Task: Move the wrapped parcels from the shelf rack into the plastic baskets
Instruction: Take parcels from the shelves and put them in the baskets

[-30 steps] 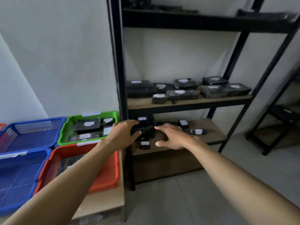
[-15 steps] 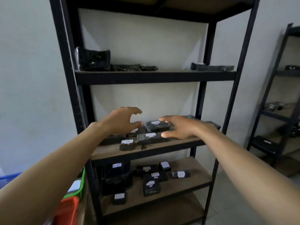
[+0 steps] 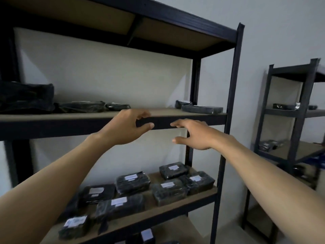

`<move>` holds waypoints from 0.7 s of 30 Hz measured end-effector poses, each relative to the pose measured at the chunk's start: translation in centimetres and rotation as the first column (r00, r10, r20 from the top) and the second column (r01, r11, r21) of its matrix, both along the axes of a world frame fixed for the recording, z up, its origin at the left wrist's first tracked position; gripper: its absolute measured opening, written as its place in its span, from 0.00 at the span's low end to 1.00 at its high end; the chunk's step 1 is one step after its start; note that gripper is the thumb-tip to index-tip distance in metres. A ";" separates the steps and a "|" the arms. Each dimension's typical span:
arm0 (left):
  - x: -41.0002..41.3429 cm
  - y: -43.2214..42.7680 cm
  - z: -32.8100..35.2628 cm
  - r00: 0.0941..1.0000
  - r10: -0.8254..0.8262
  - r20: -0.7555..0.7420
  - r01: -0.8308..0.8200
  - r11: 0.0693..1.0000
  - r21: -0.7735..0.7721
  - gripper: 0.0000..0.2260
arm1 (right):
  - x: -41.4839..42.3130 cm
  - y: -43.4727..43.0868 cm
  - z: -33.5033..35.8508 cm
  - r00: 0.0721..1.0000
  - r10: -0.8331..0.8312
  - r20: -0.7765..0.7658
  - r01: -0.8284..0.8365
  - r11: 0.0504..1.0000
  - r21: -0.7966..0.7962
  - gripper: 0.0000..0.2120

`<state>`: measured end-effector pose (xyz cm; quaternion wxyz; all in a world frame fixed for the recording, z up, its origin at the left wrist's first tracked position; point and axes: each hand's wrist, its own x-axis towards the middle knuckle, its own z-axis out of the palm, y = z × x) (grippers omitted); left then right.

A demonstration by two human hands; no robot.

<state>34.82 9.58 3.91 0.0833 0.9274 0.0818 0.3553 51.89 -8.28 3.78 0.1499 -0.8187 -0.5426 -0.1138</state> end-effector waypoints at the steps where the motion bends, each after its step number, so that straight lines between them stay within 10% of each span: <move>1: 1.5 0.0 0.3 1.000 -0.002 0.008 0.002 1.000 -0.006 0.20 | 1.6 -0.2 0.3 1.000 -0.015 -0.005 0.015 1.000 0.024 0.29; 10: 12.4 -0.4 1.5 0.989 0.150 -0.019 -0.150 0.989 -0.014 0.18 | 15.5 0.2 5.0 0.984 -0.177 -0.020 0.176 0.955 0.237 0.24; 21: 19.7 -1.9 1.1 0.948 0.316 -0.045 -0.319 0.946 -0.065 0.19 | 25.6 2.4 5.5 0.965 -0.208 -0.161 0.210 0.978 0.001 0.29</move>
